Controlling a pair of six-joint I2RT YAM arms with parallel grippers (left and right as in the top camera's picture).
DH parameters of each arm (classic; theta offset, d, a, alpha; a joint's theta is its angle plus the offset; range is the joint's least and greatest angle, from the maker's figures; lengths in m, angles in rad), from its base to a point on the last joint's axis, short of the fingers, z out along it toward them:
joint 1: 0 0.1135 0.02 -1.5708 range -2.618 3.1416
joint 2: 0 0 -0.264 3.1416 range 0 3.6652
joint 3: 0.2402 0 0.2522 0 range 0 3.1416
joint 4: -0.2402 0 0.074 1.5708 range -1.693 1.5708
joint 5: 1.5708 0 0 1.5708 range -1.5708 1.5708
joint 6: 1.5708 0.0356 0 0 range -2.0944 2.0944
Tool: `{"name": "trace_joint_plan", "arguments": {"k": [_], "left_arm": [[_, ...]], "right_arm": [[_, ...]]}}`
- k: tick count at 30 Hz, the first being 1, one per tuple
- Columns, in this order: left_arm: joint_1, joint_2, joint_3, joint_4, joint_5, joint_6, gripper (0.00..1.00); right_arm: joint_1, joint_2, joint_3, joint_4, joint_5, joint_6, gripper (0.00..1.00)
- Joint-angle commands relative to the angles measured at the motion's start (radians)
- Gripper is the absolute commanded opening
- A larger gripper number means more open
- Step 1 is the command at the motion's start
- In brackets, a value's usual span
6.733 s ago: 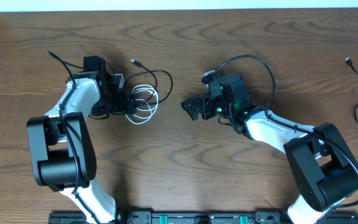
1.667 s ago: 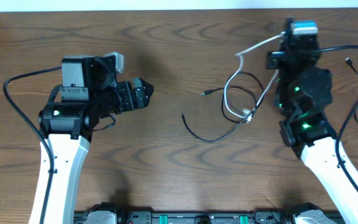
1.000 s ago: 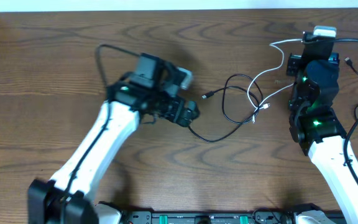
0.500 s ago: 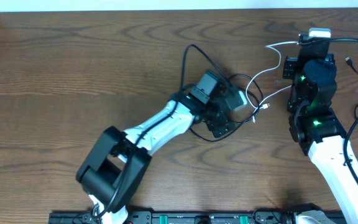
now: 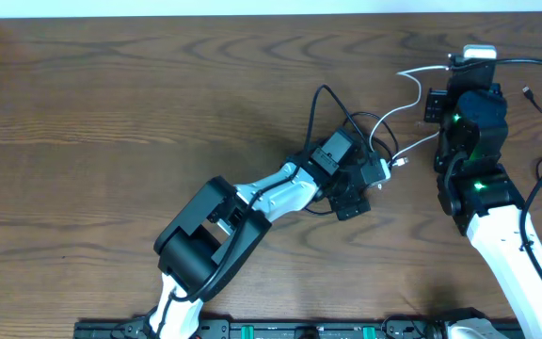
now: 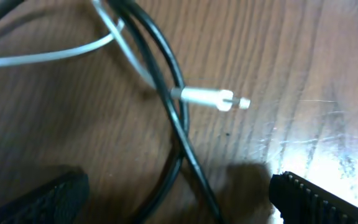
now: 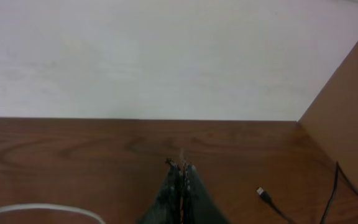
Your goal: Untangle cables
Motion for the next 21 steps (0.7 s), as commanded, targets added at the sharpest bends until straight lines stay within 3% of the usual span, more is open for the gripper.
{"name": "trace_joint_plan", "arguments": {"k": [1, 3, 6, 9, 11, 14, 19, 21], "left_arm": [[-0.017, 0.008, -0.002, 0.007, -0.006, 0.01, 0.98], [-0.021, 0.014, -0.002, 0.012, -0.006, 0.01, 0.98], [-0.022, 0.024, -0.002, 0.013, -0.006, 0.01, 0.7], [-0.021, 0.033, -0.002, 0.012, -0.015, 0.01, 0.29], [-0.021, 0.034, -0.002, -0.004, -0.027, 0.01, 0.11], [-0.021, 0.034, -0.002, -0.053, -0.103, 0.01, 0.08], [-0.007, 0.034, -0.002, -0.159, -0.367, 0.005, 0.08], [0.018, 0.034, -0.002, -0.143, -0.369, -0.041, 0.08]], "right_arm": [[-0.006, 0.0, 0.005, -0.008, -0.008, 0.034, 0.01], [-0.006, 0.0, 0.005, -0.009, -0.011, 0.034, 0.01], [-0.006, 0.0, 0.005, -0.008, -0.011, 0.041, 0.01], [-0.006, 0.0, 0.005, -0.008, -0.011, 0.041, 0.01], [-0.006, 0.0, 0.005, -0.009, -0.011, 0.041, 0.01], [-0.007, 0.0, 0.005, -0.009, -0.011, 0.041, 0.01], [-0.027, 0.0, 0.005, -0.009, -0.011, 0.041, 0.01], [-0.042, 0.0, 0.005, -0.01, -0.011, 0.041, 0.01]]}}
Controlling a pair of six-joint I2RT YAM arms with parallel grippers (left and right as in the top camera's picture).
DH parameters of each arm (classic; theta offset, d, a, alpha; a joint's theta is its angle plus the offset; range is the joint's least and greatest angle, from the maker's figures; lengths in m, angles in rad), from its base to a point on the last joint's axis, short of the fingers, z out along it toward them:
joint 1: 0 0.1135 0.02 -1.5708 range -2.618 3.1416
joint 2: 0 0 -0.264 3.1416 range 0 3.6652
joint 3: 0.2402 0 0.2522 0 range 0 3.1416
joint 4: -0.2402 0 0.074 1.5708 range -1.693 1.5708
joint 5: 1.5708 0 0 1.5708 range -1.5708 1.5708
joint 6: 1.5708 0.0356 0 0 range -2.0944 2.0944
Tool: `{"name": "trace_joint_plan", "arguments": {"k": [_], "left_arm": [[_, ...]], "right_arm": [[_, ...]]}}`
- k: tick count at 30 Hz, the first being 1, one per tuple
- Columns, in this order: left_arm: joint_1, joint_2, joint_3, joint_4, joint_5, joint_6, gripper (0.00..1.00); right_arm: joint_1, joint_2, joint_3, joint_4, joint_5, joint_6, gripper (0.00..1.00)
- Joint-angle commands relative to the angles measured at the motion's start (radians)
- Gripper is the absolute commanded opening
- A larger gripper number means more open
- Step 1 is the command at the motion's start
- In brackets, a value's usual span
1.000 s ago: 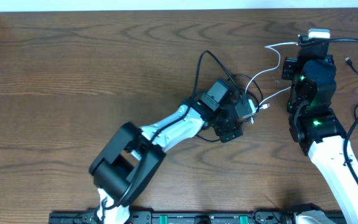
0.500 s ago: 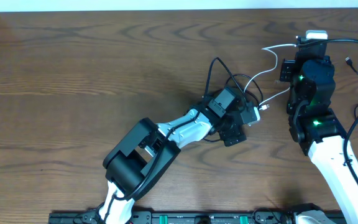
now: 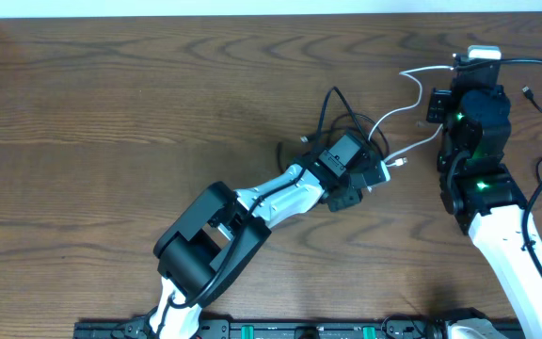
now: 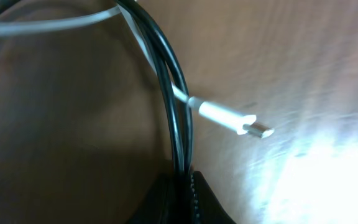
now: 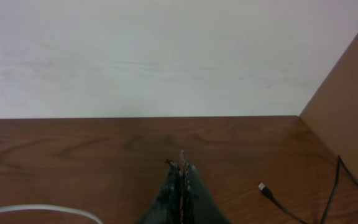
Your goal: Untangle cables
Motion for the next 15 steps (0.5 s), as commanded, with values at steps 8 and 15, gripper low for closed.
{"name": "trace_joint_plan", "arguments": {"k": [8, 15], "left_arm": [[0.162, 0.046, -0.031, 0.04, -0.182, -0.175, 0.08], [0.318, 0.046, -0.031, 0.094, -0.182, -0.377, 0.08]], "right_arm": [[-0.109, 0.0, 0.005, -0.047, 0.002, 0.016, 0.01], [-0.271, 0.0, 0.005, -0.144, 0.001, 0.017, 0.01]]}}
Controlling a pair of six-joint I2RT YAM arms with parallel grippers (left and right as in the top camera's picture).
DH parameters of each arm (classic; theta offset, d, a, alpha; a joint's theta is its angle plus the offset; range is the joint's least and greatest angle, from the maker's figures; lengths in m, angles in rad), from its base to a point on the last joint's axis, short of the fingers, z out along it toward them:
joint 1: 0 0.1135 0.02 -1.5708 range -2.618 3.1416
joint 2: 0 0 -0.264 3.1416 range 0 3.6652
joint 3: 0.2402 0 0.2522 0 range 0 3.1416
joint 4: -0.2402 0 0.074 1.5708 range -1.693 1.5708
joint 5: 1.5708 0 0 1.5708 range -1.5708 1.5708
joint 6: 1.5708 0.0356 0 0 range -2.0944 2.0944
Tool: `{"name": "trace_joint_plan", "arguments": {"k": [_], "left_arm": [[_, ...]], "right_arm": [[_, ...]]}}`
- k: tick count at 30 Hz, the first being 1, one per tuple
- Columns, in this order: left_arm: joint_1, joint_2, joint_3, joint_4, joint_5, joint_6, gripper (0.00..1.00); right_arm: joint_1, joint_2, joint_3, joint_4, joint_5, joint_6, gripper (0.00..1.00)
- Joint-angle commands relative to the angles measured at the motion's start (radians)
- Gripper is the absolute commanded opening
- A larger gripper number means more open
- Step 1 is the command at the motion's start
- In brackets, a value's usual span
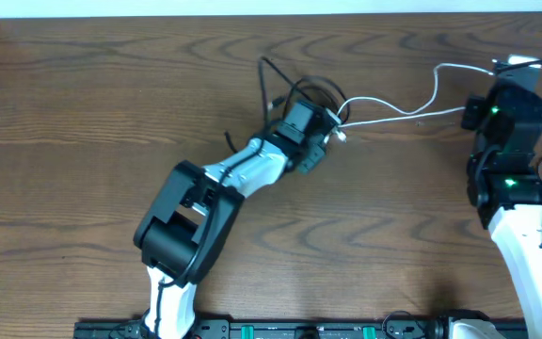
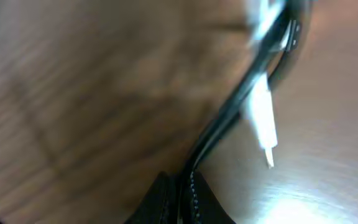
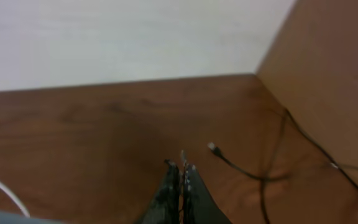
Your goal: Untangle cables
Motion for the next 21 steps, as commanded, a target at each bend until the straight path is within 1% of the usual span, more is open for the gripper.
{"name": "trace_joint_plan", "arguments": {"k": [1, 6, 7, 11, 14, 17, 18, 21], "left_arm": [[0.101, 0.039, -0.028, 0.014, -0.049, -0.154, 0.07], [0.18, 0.039, -0.028, 0.046, -0.048, -0.214, 0.08], [0.197, 0.039, -0.028, 0.05, -0.048, -0.256, 0.08], [0.21, 0.039, -0.028, 0.054, -0.048, -0.287, 0.08], [0.211, 0.039, -0.028, 0.053, -0.052, -0.286, 0.08], [0.221, 0.039, -0.028, 0.053, -0.06, -0.286, 0.08], [0.233, 0.039, -0.028, 0.055, -0.063, -0.274, 0.08], [0.257, 0.039, -0.028, 0.062, -0.108, -0.275, 0.08]], "right_arm": [[-0.089, -0.002, 0.005, -0.026, 0.028, 0.014, 0.01], [-0.161, -0.005, 0.005, -0.061, 0.021, 0.038, 0.01], [-0.168, -0.006, 0.005, -0.072, -0.017, 0.044, 0.01], [-0.169, -0.006, 0.005, -0.076, -0.139, 0.044, 0.01], [-0.172, -0.006, 0.005, -0.072, -0.119, 0.052, 0.01], [-0.2, -0.011, 0.005, -0.07, -0.041, 0.094, 0.01], [-0.227, -0.017, 0.005, -0.074, -0.013, 0.104, 0.01], [-0.295, -0.037, 0.005, -0.091, -0.01, 0.106, 0.01]]}}
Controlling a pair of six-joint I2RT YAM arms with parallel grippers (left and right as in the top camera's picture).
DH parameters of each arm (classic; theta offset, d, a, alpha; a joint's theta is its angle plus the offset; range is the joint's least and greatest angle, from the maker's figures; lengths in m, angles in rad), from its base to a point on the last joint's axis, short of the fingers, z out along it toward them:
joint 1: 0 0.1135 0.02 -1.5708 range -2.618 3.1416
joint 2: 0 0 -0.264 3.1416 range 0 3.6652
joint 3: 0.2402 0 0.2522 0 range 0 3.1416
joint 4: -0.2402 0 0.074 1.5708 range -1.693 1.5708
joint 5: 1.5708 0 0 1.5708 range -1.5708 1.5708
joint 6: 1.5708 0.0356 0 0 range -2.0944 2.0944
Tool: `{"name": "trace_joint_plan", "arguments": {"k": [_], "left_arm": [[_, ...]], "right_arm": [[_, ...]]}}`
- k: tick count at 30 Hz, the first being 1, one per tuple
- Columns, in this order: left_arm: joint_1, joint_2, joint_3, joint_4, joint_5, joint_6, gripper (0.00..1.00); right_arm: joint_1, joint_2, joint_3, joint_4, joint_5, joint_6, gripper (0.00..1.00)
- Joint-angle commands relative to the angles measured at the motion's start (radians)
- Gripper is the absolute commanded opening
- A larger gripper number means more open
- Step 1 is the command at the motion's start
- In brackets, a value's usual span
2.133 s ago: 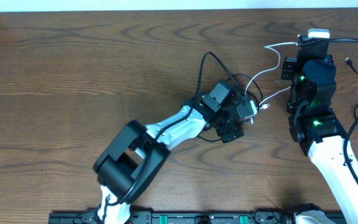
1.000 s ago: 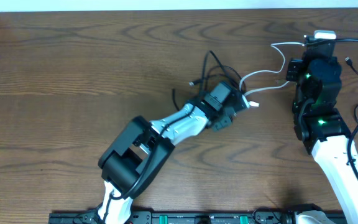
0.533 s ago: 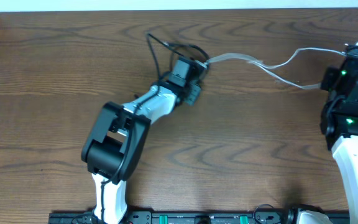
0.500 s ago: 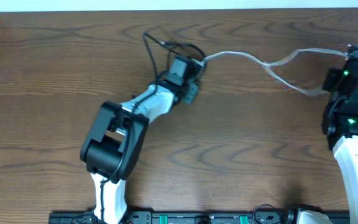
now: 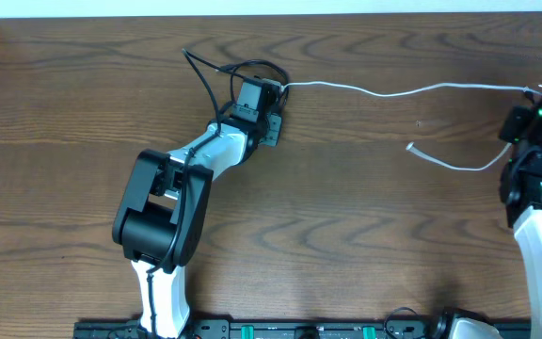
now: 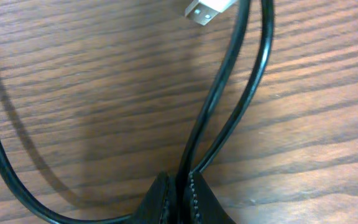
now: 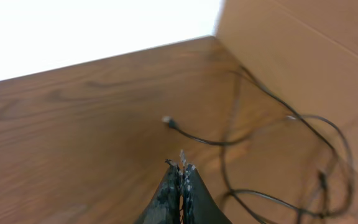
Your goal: Untangle cables
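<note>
A black cable (image 5: 216, 75) loops at the far middle of the table, and my left gripper (image 5: 273, 99) is shut on it. In the left wrist view its two strands (image 6: 229, 106) run up out of the shut left gripper (image 6: 180, 182). A white cable (image 5: 393, 92) stretches from a USB plug (image 6: 207, 9) beside that loop to my right gripper at the right edge. Its other end (image 5: 410, 147) lies loose on the wood. The right gripper (image 7: 180, 167) is shut, with a white sliver at its tips.
Thin black cables (image 7: 272, 124) lie tangled on the table beyond the right gripper, next to a brown side wall (image 7: 303, 56). The wooden table (image 5: 83, 141) has a white wall along its far edge. A black rail (image 5: 299, 330) runs along the front.
My left gripper has moved left and farther back with the black cable. The right gripper has moved right, drawing the white cable out long. The white cable's small plug now lies apart from the black loop.
My left gripper was open over the crossed black and white cables mid-table while the right held the white cable. Then the left was shut on the black cable. Both arms have since moved apart, and the white cable now lies stretched out beside the black loop.
</note>
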Motion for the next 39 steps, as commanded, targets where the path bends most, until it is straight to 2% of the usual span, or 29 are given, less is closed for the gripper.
{"name": "trace_joint_plan", "arguments": {"k": [1, 3, 6, 12, 22, 26, 30, 32, 33, 39], "left_arm": [[0.052, 0.031, -0.019, 0.003, -0.1, -0.011, 0.08], [0.076, 0.031, -0.02, -0.006, -0.137, 0.001, 0.08], [0.108, 0.031, -0.02, -0.048, -0.13, 0.006, 0.08], [0.112, 0.031, -0.02, -0.065, -0.127, 0.005, 0.08], [0.112, 0.031, -0.02, -0.072, -0.127, 0.006, 0.08], [0.112, 0.031, -0.02, -0.073, -0.127, 0.006, 0.08], [0.112, 0.031, -0.02, -0.073, -0.127, 0.005, 0.08], [0.112, 0.031, -0.02, -0.072, -0.127, 0.006, 0.08], [0.112, 0.031, -0.02, -0.072, -0.127, 0.006, 0.08], [0.112, 0.031, -0.02, -0.073, -0.127, 0.005, 0.08]], "right_arm": [[-0.093, -0.042, 0.005, -0.019, 0.056, 0.05, 0.01], [-0.151, -0.059, 0.005, -0.049, 0.034, 0.077, 0.01], [-0.223, -0.069, 0.005, -0.084, -0.109, 0.077, 0.01], [-0.244, -0.069, 0.005, -0.055, -0.334, 0.079, 0.01], [-0.245, -0.086, 0.005, -0.057, -0.335, 0.085, 0.01], [-0.245, -0.171, 0.005, -0.064, -0.334, 0.084, 0.01], [-0.245, -0.275, 0.005, -0.14, -0.264, 0.056, 0.01], [-0.245, -0.317, 0.005, -0.182, -0.178, 0.018, 0.01], [-0.245, -0.352, 0.005, -0.219, -0.034, -0.035, 0.01], [-0.272, -0.371, 0.005, -0.212, 0.164, -0.059, 0.01]]}}
